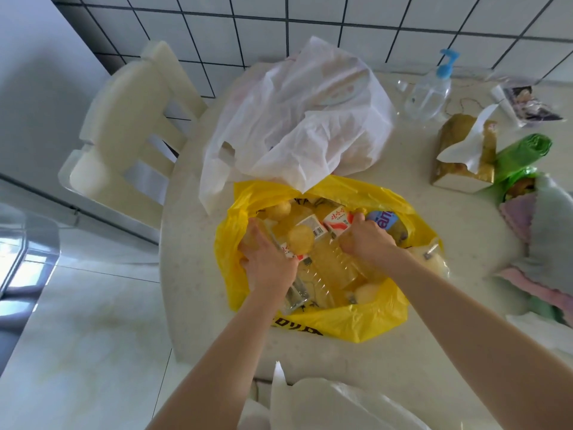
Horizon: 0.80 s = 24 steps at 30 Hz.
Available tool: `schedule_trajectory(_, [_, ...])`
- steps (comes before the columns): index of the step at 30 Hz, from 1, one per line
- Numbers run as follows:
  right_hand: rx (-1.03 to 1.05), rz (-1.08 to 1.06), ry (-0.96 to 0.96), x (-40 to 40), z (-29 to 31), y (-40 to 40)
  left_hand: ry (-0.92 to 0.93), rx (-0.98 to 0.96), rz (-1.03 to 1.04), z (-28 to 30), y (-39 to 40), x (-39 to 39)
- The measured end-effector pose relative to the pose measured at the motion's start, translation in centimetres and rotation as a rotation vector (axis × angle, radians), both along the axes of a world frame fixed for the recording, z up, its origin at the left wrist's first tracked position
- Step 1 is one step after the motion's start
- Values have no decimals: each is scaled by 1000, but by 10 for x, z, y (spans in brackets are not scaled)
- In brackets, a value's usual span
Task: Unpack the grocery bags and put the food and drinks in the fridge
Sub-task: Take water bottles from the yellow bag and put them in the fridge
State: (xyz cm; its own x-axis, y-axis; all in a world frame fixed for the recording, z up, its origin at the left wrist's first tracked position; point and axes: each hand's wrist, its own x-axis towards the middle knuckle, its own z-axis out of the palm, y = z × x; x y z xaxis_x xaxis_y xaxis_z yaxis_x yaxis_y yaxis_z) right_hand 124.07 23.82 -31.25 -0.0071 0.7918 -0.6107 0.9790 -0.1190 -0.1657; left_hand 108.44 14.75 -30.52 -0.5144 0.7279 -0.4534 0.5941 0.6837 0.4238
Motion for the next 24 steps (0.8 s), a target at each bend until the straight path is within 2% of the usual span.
schedule_trajectory(5, [33,37,81,12,15,-1,-225,66,150,3,-7,-12])
schedule_trajectory(11, [58,-18,178,31,33,-21,-488,202,318,13,-15,-14])
schedule_trajectory(17, [44,-120,390,40,41,-58,-772,182,491,18,-32,-9])
schedule_trajectory(19, [33,-185,472,40,40,-69,-958,179,501,25,-41,-10])
schedule_trajectory(21, [20,-286,572,40,41,-80,-1124,170,424,33,-51,-13])
schedule_trajectory(24, [-4,-471,785,35,46,-100,-1263,214,364,45,-68,-16])
